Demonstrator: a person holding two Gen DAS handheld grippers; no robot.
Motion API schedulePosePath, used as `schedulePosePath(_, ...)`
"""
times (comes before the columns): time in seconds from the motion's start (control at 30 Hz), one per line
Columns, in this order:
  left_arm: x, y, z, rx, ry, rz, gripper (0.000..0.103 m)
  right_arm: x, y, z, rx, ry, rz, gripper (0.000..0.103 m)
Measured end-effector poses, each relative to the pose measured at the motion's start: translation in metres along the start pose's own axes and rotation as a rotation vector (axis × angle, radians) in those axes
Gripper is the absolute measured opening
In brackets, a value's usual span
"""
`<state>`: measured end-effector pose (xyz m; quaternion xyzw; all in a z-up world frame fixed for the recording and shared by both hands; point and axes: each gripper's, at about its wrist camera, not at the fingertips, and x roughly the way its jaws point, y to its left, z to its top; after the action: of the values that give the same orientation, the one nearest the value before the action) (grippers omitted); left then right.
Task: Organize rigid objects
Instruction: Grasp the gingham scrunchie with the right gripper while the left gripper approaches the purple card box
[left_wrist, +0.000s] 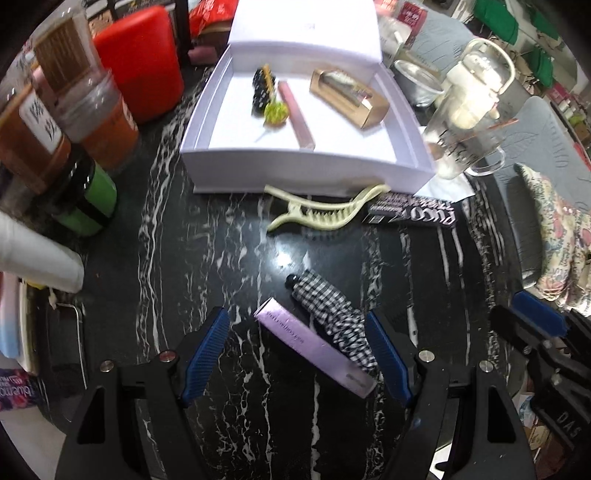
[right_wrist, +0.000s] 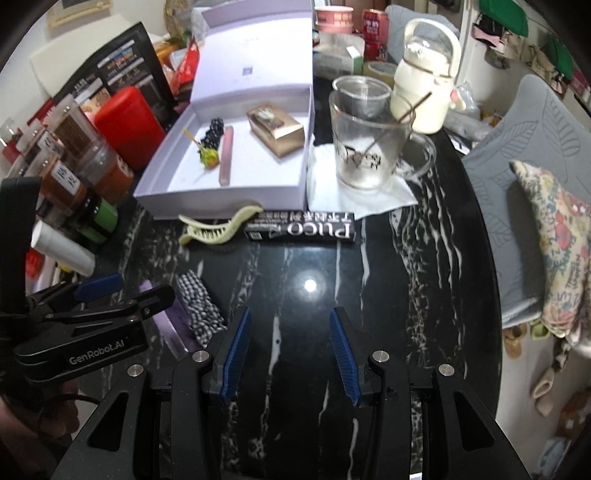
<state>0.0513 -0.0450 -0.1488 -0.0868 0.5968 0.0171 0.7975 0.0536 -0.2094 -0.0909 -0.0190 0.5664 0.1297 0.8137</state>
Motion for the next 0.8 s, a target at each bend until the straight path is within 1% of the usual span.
schedulePosePath(0.17,0.011,0.013,-0.010,-0.034,0.027,0.022,0.076,0.008,0.000,0.000,-0.008,0.010,0.004,0.044)
schedulePosePath(0.4,0.015,0.039,-0.028,-0.093,0.057,0.068,0.076,0.022,0.009,0.001,-0.029,0.035,0.023,0.044)
schedulePosePath(0.57,0.014,0.054,-0.038,-0.152,0.067,0.039,0.076,0.032,0.022,0.001,-0.063,0.054,0.053,0.044)
schedulePosePath(0.73,0.011,0.061,-0.042,-0.205,0.053,-0.002,0.076,0.041,0.040,0.001,-0.125,0.055,0.093,0.044)
schedulePosePath(0.8,0.011,0.063,-0.043,-0.221,0.050,-0.007,0.076,0.046,0.046,0.002,-0.155,0.060,0.112,0.044)
